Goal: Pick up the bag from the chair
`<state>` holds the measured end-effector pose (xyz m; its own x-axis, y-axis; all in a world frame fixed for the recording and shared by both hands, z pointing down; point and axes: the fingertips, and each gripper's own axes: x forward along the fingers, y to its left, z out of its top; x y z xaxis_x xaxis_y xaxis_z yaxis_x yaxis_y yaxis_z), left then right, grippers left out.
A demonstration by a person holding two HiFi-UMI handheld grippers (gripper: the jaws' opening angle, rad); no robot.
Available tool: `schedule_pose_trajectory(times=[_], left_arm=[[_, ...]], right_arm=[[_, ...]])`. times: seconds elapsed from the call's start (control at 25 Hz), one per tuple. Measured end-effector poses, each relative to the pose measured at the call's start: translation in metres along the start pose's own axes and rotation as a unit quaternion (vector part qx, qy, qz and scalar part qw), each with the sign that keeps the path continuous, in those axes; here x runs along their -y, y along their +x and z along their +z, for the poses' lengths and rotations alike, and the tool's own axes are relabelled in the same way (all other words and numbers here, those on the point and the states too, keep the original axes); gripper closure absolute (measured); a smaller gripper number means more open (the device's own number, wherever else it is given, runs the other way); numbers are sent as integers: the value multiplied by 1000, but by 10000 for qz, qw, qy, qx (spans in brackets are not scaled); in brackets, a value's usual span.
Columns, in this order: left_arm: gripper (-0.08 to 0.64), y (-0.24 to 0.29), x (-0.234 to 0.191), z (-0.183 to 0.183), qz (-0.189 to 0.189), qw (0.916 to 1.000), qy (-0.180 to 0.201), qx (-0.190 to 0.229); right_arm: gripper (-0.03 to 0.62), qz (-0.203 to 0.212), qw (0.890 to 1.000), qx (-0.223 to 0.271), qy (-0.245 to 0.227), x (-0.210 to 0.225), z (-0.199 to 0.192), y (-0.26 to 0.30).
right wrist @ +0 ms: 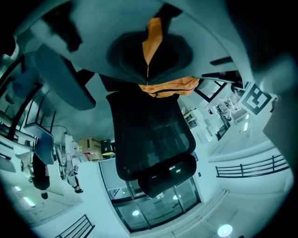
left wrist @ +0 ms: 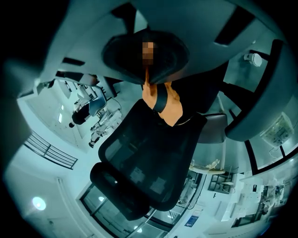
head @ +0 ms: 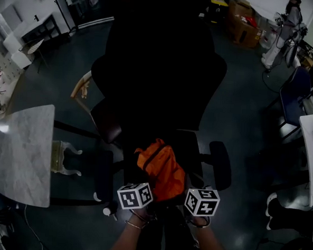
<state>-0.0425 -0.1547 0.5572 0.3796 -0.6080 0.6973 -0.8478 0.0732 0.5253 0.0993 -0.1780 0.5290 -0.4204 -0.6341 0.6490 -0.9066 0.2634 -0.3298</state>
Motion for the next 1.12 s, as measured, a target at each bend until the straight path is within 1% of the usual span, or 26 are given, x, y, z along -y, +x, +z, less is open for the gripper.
schedule_pose_trajectory(times=[0.12, 0.28, 0.44, 0.6, 0.76, 0.92, 1.12], left_arm=[[534, -19, 14, 5, -65, 9999, 95, 87], [534, -49, 34, 13, -159, 9991, 332, 197], [534, -79, 48, 23, -234, 9975, 563, 345], [534, -111, 60, 34, -352, 9938, 882, 574], [534, -141, 69, 47, -472, 9889, 1141, 828], [534, -161, 79, 50, -556, 9860, 1189, 1025], [534, -180, 96, 43, -507, 9851, 1073, 1242]], right_arm=[[560, 7, 9999, 106, -25, -10, 5, -22], [559, 11, 9996, 263, -61, -24, 12, -50], [560, 6, 9986, 502, -174, -37, 29, -74], [559, -45, 9967, 760, -283, -46, 46, -100], [558, -50, 9950, 935, -340, -59, 51, -117], [559, 32, 9934, 1052, -460, -73, 54, -131], [560, 237, 9907, 1132, -716, -79, 67, -146]])
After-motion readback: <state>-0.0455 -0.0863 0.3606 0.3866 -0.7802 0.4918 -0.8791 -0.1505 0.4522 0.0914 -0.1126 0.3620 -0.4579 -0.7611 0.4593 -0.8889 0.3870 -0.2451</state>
